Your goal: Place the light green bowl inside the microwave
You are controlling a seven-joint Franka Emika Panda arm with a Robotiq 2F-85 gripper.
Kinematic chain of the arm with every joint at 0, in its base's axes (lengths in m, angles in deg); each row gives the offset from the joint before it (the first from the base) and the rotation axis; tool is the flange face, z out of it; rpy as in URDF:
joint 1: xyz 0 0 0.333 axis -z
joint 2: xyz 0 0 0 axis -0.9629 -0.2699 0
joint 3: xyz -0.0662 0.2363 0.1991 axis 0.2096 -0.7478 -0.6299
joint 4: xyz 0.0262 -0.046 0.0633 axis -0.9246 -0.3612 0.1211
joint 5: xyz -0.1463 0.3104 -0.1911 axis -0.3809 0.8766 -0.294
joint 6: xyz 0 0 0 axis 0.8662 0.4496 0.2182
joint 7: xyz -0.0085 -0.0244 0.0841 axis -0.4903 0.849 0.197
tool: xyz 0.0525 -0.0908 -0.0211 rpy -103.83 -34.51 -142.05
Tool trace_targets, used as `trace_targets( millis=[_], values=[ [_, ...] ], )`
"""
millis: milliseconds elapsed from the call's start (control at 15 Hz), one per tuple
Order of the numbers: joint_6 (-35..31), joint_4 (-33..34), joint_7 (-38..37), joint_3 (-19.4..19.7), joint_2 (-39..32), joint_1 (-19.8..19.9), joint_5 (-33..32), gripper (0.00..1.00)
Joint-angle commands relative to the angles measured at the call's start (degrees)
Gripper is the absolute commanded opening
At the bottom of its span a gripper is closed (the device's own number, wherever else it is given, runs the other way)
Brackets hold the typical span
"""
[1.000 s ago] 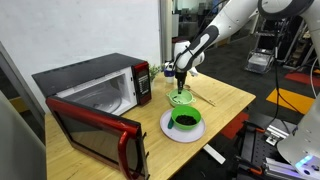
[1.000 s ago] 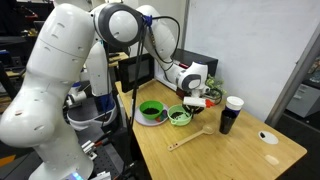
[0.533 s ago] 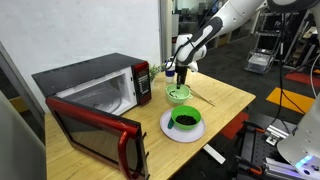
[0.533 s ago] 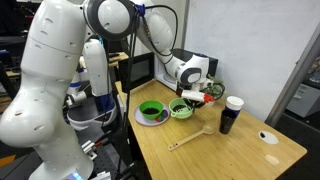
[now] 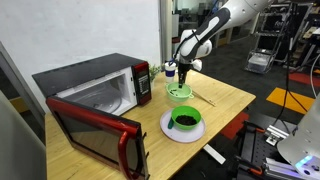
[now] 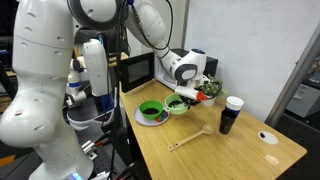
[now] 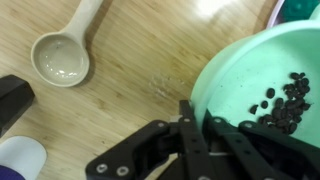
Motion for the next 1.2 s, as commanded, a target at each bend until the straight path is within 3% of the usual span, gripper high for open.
trace_targets(
  millis=[0,533,1133],
  values=[
    [1.63,-5.36,-3.94,0.50,5.50,-1.14,0.27,0.02],
    [5.81,-9.90,-10.37,0.12,11.08,-4.74,1.38,0.02],
    [4.24,-9.33,-19.42,-0.60,9.61,-9.97,2.45,0.02]
  ],
)
